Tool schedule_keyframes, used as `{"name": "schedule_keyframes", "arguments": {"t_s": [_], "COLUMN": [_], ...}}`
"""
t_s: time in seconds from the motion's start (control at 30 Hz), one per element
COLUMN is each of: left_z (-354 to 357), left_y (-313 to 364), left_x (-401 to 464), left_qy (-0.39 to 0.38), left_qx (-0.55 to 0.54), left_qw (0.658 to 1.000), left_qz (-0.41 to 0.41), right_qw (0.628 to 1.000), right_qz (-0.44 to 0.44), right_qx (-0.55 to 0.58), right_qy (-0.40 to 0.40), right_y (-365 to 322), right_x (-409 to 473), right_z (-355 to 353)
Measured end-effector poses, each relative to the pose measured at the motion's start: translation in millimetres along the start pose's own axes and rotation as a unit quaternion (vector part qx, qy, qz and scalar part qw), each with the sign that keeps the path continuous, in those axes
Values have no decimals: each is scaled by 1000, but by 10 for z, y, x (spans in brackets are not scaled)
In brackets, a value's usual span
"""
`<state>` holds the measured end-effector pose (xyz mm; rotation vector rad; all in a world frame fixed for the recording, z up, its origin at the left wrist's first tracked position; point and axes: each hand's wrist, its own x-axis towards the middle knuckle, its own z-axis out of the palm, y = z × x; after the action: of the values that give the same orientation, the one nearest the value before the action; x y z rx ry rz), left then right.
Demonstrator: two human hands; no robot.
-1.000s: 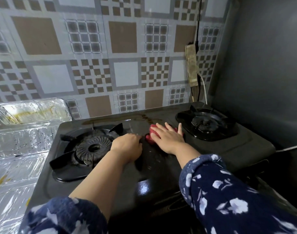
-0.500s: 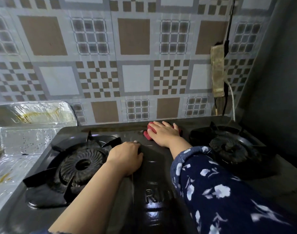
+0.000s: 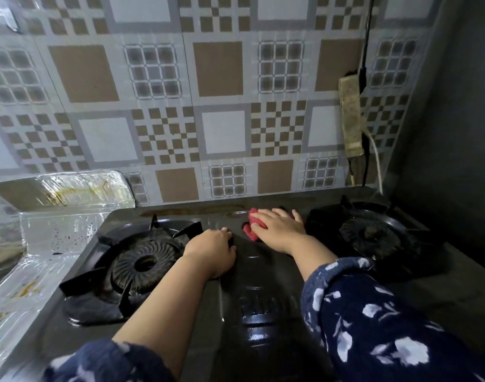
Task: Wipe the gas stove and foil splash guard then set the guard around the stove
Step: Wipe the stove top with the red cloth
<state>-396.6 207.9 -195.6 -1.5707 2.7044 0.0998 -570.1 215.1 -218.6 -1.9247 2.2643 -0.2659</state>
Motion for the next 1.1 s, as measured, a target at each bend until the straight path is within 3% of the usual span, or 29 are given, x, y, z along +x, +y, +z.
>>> {"name": "schedule_keyframes", "arguments": {"t_s": [0.27, 0.4, 0.7, 0.9, 1.1], "left_z": [-2, -31, -67, -38, 26], "left_y": [-1, 20, -98, 15, 387], "left_x": [-24, -24, 265, 646, 1005], "left_qy": [-13, -11, -20, -10, -23], "left_qx": [3, -9, -39, -58, -58], "left_qw": [1000, 999, 995, 995, 995], "left_qz": [21, 30, 86, 77, 77], "right_qw": [998, 996, 969, 947, 945], "right_qz": [36, 71, -55, -82, -74], "right_qx": [-56, -21, -88, -145, -132], "right_qy": [9, -56, -225, -275, -291], "right_y": [-119, -119, 126, 213, 593], "right_x": [-632, -647, 20, 619, 976], "right_z": [28, 17, -396, -621, -732]}}
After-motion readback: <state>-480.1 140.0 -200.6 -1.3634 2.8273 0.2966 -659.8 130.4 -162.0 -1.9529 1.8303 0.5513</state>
